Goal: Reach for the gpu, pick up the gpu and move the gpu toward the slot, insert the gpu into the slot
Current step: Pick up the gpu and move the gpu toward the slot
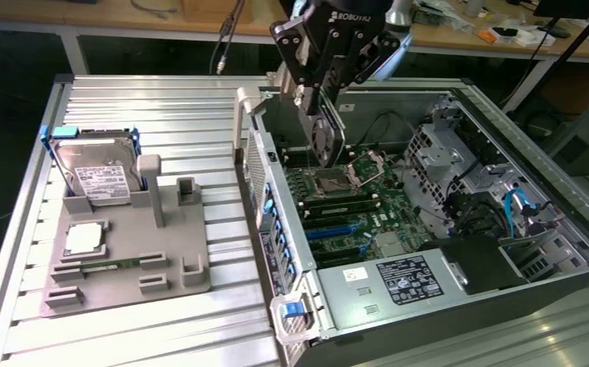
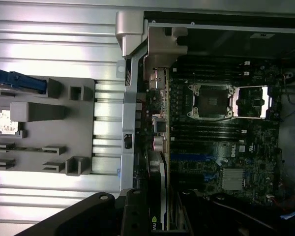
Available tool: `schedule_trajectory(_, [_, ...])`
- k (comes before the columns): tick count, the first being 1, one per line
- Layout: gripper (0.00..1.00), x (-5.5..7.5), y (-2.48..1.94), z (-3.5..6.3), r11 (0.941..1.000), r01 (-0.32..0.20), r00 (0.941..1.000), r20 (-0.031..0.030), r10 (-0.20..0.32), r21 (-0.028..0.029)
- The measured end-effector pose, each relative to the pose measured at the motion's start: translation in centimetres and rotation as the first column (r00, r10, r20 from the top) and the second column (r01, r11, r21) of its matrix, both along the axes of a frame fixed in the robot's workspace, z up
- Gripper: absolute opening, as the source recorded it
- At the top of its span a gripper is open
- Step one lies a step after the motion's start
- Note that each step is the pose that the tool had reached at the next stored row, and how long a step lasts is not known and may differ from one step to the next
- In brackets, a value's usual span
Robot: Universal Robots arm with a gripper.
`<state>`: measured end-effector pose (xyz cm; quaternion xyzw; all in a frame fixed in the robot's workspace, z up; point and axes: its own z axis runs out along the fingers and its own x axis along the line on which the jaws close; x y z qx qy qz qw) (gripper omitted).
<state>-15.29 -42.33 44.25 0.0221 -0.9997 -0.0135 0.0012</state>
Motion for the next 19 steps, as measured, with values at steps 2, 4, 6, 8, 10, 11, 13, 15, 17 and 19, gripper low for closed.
schedule_trajectory(2, [0.27,0.5,0.0,-0.01,1.0,-0.004,1.0,0.0,0.004,0.0002])
schedule_trajectory(4, [0.27,1.0,0.0,-0.03,1.0,-0.009,1.0,0.0,0.009,0.0004])
schedule_trajectory(6, [0.27,1.5,0.0,-0.04,0.9999,-0.013,0.9999,-0.0001,0.013,0.0004])
schedule_trajectory(8, [0.27,2.0,0.0,-0.05,0.9999,-0.015,0.9999,0.0,0.015,0.0004])
schedule_trajectory(10, [0.27,2.7,0.0,-0.06,0.9999,-0.015,0.9999,0.0,0.015,0.0004])
schedule_trajectory(11, [0.27,3.1,0.0,-0.06,0.9999,-0.015,0.9999,-0.0001,0.015,0.0004])
schedule_trajectory(13, [0.27,3.8,0.0,-0.08,0.9999,-0.015,0.9999,0.0,0.015,0.0004])
schedule_trajectory(15, [0.27,4.6,0.0,-0.1,0.9999,-0.015,0.9999,0.0,0.015,0.0004])
schedule_trajectory(17, [0.27,5.4,0.0,-0.11,0.9999,-0.015,0.9999,0.0,0.015,0.0005])
schedule_trajectory(19, [0.27,6.2,0.0,-0.13,0.9999,-0.015,0.9999,-0.0001,0.015,0.0004])
